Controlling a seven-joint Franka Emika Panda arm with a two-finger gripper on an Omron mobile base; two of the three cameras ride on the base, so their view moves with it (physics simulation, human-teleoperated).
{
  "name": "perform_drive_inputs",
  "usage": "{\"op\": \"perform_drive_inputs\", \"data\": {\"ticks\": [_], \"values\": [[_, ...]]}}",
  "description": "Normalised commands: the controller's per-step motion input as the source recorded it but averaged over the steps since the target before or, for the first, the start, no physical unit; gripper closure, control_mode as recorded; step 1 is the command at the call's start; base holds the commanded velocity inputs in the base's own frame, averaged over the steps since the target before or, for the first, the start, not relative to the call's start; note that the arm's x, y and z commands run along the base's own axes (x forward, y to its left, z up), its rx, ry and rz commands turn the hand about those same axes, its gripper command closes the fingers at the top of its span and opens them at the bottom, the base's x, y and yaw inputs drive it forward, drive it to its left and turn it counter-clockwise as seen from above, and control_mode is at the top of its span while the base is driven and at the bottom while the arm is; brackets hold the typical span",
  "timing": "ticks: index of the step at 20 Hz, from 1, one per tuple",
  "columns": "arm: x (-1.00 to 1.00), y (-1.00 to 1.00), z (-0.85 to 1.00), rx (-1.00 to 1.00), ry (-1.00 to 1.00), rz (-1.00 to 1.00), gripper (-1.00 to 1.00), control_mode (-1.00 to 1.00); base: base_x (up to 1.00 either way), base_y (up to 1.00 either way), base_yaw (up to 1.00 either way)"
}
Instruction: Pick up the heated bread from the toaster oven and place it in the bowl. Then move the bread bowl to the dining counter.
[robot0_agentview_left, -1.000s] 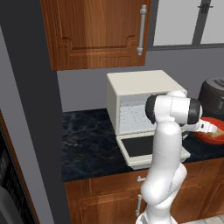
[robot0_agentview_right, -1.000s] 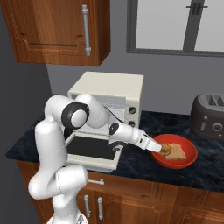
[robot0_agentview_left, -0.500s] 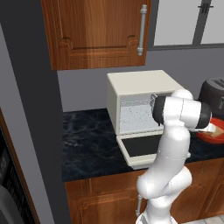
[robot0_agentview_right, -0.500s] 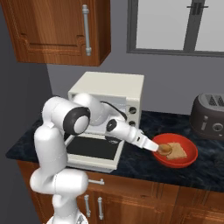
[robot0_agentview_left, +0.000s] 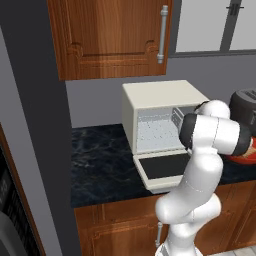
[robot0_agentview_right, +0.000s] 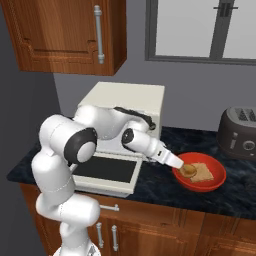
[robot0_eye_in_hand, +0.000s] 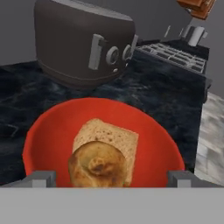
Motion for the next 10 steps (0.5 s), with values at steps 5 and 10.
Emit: {"op": "perform_drive_inputs", "data": {"ticks": [5,10], "values": [[-0.31,-0.16,0.96,0.06,-0.06,0.00,-1.00,-1.00,0.00,0.00,0.00],[-0.64,-0.39,0.87,0.03,0.00,0.00,-1.00,-1.00,0.00,0.00,0.00]]}}
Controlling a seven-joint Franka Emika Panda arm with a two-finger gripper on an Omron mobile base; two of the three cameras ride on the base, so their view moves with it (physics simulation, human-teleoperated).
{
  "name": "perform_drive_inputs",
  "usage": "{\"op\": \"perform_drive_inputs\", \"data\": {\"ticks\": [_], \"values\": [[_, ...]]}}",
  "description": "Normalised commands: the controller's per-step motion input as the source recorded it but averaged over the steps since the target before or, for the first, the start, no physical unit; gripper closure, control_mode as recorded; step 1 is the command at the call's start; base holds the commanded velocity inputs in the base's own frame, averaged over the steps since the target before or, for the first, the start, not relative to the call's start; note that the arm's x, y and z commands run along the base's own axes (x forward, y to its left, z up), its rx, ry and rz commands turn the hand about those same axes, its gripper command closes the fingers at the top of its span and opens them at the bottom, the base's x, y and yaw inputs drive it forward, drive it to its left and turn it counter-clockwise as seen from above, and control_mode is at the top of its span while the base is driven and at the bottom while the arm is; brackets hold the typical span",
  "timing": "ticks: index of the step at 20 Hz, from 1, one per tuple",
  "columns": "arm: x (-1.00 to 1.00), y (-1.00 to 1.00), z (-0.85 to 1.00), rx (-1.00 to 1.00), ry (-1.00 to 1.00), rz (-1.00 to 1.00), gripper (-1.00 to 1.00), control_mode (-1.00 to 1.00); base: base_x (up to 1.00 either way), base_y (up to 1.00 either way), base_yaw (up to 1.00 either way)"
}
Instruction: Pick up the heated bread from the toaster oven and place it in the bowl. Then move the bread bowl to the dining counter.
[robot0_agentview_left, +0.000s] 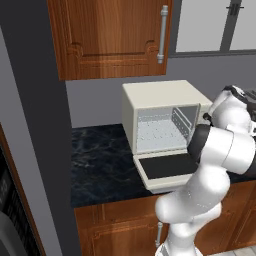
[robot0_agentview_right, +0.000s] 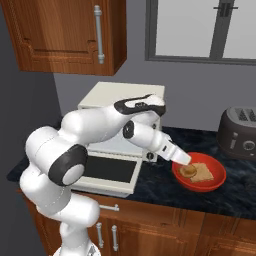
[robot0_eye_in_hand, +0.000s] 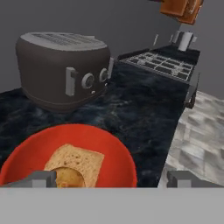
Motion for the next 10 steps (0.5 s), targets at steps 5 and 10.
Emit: {"op": "perform_drive_inputs", "data": {"ticks": [5,10], "values": [[-0.97,-0.40,0.86,-0.06,0.00,0.00,-1.00,-1.00,0.00,0.00,0.00],[-1.00,-0.16,0.75,-0.34,0.00,0.00,-1.00,-1.00,0.00,0.00,0.00]]}}
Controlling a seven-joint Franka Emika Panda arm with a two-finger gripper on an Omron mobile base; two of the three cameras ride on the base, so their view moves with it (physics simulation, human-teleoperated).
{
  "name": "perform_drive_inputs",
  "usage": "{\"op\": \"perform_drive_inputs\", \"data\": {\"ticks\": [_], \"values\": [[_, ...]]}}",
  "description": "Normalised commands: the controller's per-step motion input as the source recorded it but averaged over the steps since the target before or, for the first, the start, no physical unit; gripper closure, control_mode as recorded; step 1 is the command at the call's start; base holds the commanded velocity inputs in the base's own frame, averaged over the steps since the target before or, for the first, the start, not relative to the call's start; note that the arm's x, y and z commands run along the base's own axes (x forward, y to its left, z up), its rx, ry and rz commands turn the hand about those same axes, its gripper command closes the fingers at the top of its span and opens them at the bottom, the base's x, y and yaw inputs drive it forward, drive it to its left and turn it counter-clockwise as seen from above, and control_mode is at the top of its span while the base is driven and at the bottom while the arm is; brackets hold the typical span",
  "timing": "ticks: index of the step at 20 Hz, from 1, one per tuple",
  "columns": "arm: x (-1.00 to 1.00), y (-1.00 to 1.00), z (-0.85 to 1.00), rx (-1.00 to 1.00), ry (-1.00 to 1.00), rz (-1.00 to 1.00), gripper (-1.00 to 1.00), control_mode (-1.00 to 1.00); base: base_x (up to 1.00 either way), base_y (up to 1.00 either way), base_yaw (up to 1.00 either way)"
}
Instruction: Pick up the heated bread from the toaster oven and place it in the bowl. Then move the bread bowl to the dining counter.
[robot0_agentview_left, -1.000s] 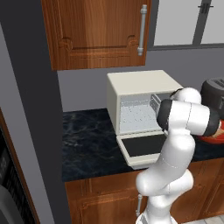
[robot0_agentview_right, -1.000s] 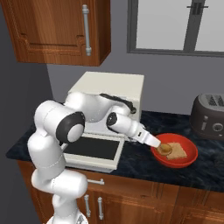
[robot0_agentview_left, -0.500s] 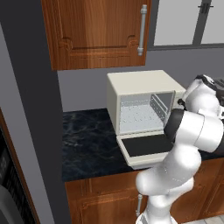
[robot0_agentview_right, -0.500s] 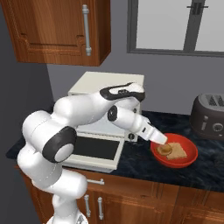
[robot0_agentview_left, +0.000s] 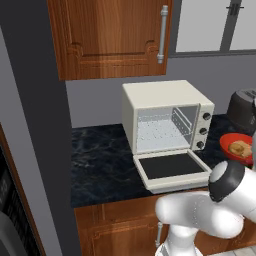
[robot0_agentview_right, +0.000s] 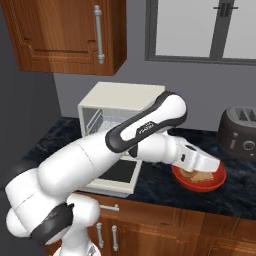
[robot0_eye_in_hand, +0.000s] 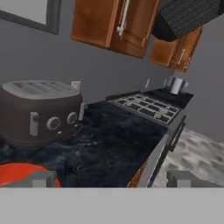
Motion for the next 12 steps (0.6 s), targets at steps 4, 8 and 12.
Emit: {"op": "perform_drive_inputs", "data": {"ticks": [4,8,12], "values": [[-0.88,0.00,1.00,-0.45,0.02,0.00,-1.00,-1.00,0.00,0.00,0.00],[-0.74,0.04,0.92,-0.54,0.19,0.00,-1.00,-1.00,0.00,0.00,0.00],[-0.32,0.50,0.33,-0.65,0.48,0.02,-1.00,-1.00,0.00,0.00,0.00]]}}
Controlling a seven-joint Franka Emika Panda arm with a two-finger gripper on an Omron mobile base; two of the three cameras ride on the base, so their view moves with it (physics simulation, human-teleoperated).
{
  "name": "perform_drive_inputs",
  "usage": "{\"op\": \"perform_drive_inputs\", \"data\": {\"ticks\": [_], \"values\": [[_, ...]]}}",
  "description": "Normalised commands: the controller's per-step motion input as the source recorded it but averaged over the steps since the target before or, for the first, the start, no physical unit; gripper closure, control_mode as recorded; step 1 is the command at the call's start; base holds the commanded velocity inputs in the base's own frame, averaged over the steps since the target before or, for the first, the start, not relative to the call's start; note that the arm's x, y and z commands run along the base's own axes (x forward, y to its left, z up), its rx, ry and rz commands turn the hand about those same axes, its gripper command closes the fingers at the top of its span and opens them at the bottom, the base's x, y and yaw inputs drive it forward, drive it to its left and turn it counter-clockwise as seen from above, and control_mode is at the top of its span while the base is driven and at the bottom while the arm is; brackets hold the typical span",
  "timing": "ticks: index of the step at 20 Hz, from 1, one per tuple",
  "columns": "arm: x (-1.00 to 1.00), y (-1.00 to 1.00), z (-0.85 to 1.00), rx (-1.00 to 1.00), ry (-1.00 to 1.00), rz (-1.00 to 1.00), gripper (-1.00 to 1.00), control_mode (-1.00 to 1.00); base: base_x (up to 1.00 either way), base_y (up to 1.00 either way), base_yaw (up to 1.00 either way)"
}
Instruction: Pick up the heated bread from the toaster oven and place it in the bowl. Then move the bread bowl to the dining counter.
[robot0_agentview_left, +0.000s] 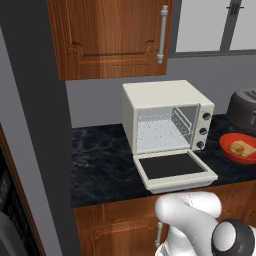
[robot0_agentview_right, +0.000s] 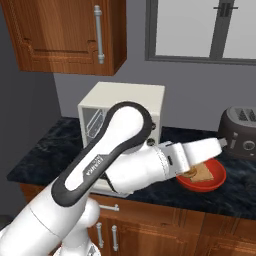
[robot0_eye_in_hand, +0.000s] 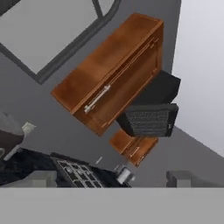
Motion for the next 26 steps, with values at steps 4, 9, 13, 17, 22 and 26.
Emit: {"op": "perform_drive_inputs", "data": {"ticks": [4,9,13,17,22,26], "values": [[-0.06,0.59,0.42,-0.54,0.67,0.12,-1.00,-1.00,0.00,0.00,0.00],[0.05,0.42,0.67,-0.10,0.77,0.10,-1.00,-1.00,0.00,0.00,0.00],[0.48,0.19,0.92,0.39,0.51,0.00,-1.00,-1.00,0.00,0.00,0.00],[0.36,0.03,0.51,0.56,0.57,0.00,-1.00,-1.00,0.00,0.00,0.00],[0.36,0.00,0.85,0.36,0.58,0.03,-1.00,-1.00,0.00,0.00,0.00],[-0.04,0.00,0.38,0.64,0.52,0.00,-1.00,-1.00,0.00,0.00,0.00]]}}
